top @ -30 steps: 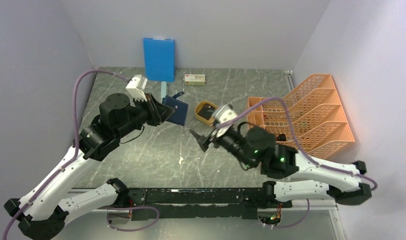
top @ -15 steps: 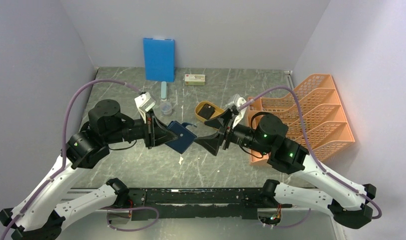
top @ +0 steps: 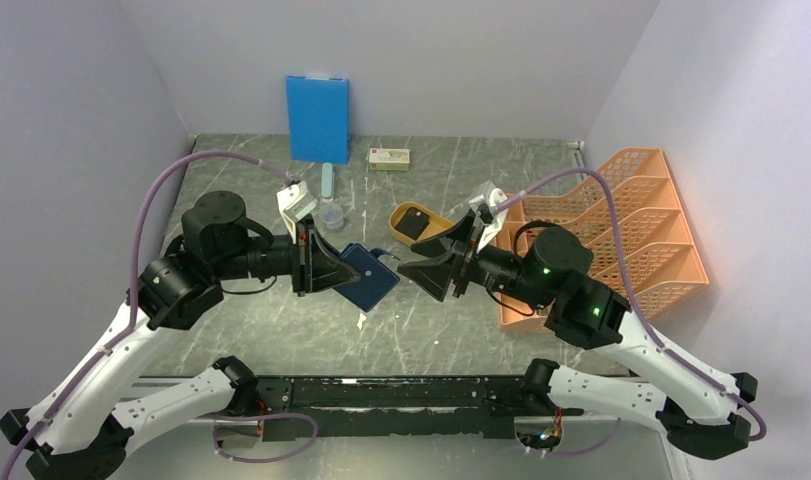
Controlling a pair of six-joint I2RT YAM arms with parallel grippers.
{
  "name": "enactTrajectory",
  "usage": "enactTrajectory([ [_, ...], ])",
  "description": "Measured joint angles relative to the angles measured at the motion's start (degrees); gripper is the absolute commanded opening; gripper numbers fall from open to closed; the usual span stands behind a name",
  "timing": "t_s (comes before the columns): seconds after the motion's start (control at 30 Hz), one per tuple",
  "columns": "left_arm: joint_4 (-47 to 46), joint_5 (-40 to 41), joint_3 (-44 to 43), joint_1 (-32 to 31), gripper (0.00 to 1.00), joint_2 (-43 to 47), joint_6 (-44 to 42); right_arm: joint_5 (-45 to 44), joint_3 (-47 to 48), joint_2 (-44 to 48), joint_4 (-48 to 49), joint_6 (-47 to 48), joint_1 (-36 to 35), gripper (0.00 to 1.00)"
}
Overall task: Put the credit cards into the card holder
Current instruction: Pick up the card holder from the center of the board.
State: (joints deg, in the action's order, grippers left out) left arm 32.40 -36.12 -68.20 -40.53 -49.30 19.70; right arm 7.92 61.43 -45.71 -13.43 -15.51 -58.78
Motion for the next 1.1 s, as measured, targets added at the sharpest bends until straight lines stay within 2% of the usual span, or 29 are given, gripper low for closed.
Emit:
enactTrajectory([
  [0.23,-0.02,0.02,0.02,0.00,0.05,0.61,1.11,-1.46,0.83,-2.93,-1.53,0.33,0.02,0.42],
  [0.5,-0.02,0.02,0.28,0.00,0.05,1.03,1.36,-2.54,0.83,-3.63,-1.11,0.24,0.04,0.42],
  [0.63,0.00,0.17,0.28,0.00,0.05,1.03,1.31,-1.51,0.83,-3.67,-0.13,0.24,0.07,0.34],
  [0.73,0.00,0.37,0.42,0.00,0.05,1.16,1.33,-0.68,0.83,-3.74,0.50,0.22,0.09,0.32],
  [0.93,0.02,0.92,0.92,0.00,0.05,1.60,1.33,0.61,0.83,-4.39,1.14,0.24,0.09,0.21],
  [1.1,0.02,0.98,1.31,0.00,0.05,1.95,1.40,1.42,0.83,-4.85,1.18,0.24,0.09,0.08],
])
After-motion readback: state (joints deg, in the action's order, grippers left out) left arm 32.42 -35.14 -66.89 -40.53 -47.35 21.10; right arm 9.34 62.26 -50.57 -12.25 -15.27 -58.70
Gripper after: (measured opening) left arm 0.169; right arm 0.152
